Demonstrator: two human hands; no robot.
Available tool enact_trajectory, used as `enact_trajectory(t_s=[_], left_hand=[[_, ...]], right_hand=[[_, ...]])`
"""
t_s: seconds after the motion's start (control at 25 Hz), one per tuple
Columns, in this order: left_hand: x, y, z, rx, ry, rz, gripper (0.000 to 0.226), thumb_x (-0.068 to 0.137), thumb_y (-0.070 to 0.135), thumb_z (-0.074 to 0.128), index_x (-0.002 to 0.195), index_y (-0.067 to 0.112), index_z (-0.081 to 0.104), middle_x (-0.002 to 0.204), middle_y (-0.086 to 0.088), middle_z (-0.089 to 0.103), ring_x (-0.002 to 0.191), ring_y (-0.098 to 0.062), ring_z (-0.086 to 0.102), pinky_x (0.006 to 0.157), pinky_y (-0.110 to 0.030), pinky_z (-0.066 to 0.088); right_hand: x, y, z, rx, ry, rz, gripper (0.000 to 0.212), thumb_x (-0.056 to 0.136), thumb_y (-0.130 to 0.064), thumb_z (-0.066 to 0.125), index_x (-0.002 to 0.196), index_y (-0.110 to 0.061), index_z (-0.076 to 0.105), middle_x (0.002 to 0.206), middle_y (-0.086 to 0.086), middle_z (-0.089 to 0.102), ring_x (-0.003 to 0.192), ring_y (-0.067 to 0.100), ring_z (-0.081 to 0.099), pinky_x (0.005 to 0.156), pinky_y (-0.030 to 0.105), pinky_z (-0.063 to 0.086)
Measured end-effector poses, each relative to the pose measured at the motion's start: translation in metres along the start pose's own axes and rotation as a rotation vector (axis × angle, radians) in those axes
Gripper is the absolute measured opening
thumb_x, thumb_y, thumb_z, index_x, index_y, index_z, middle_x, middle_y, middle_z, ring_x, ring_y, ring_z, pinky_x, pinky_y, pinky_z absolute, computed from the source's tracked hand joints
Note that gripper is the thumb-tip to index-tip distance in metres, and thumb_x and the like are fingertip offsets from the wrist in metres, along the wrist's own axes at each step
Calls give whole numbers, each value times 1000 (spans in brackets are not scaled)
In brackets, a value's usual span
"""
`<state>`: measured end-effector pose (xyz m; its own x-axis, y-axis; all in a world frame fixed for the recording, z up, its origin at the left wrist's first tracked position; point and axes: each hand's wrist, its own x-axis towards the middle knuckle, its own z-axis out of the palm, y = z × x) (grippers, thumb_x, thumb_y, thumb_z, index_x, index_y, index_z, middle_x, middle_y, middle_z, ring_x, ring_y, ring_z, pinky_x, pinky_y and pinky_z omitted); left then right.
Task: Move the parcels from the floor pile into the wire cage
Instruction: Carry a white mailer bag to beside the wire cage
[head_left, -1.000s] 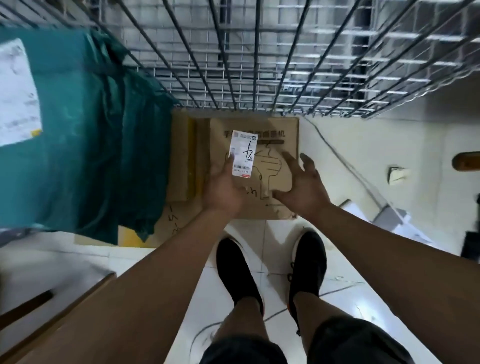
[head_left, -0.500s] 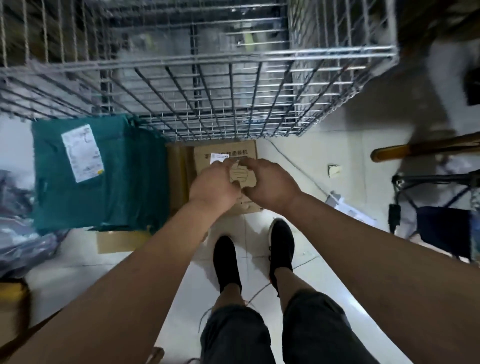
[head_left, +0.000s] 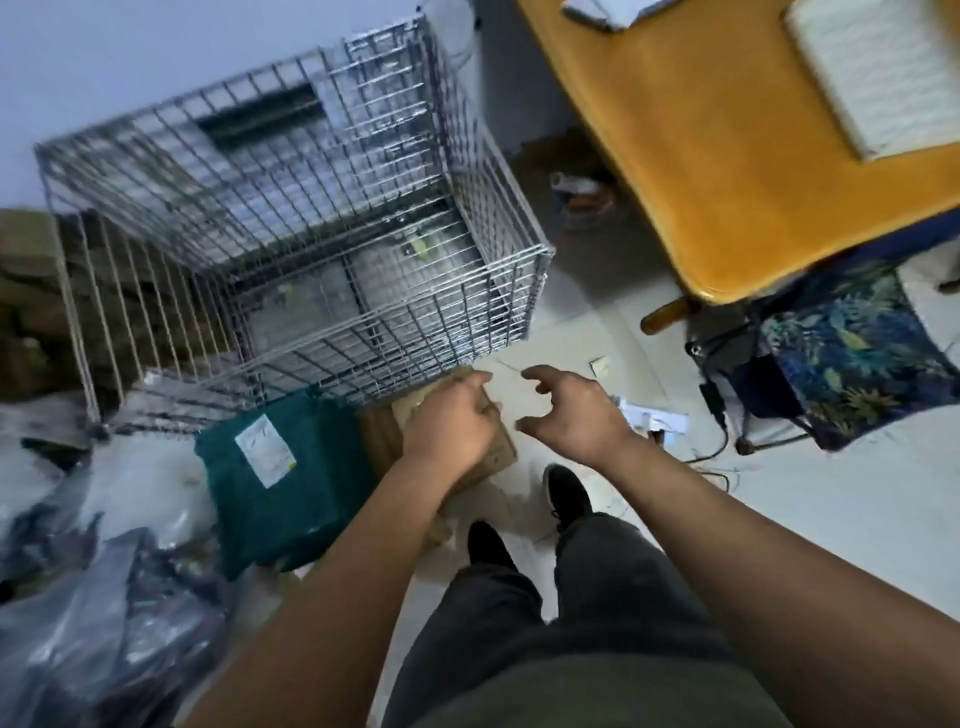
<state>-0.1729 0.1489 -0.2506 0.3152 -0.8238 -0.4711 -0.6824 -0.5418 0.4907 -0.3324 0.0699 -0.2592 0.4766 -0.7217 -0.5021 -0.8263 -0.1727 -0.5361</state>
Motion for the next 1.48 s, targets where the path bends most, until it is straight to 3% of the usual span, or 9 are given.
enact_trajectory(t_s=[0.2,0.4,0.6,1.0,1.36,1.48], left_hand=[[-24,59,-44,20,-115,160,48,99,36,62,145,33,52,129,3,68,107,-19,67,92,-45,57],[-26,143,-35,106,-191,350,46,96,37,65,142,35,56,127,7,67,107,-16,66,94,-40,53],[-31,253,21,216,-290,546,45,93,39,64,138,36,59,118,10,66,107,-17,63,97,-38,51],[-78,467,163,350,-463,923,42,96,41,62,137,37,59,107,14,66,101,-15,64,92,-40,54],[-120,546,247,575,-722,1250,41,96,43,60,136,33,60,118,8,68,98,-15,66,85,-38,57],[-135,556,264,668,-822,1369,45,95,46,61,138,35,58,120,9,67,104,-15,65,86,-40,58]], right_hand=[[-72,8,-53,164,88,128,73,79,-42,81,145,-32,51,132,3,64,114,21,63,96,31,50],[-136,65,-106,327,285,311,72,83,-41,79,147,-32,47,137,4,61,116,19,62,86,25,46],[-202,133,-144,437,451,483,75,83,-42,78,150,-32,44,142,4,59,117,21,63,98,32,49],[-328,288,-185,648,746,799,66,89,-32,74,148,-32,45,137,3,61,117,21,61,96,32,51],[-388,312,-156,954,1000,1081,67,90,-37,74,150,-34,44,142,1,57,120,18,60,93,27,47],[-403,299,-142,1037,1104,1197,66,90,-41,71,150,-34,44,143,1,57,128,18,55,98,29,45]])
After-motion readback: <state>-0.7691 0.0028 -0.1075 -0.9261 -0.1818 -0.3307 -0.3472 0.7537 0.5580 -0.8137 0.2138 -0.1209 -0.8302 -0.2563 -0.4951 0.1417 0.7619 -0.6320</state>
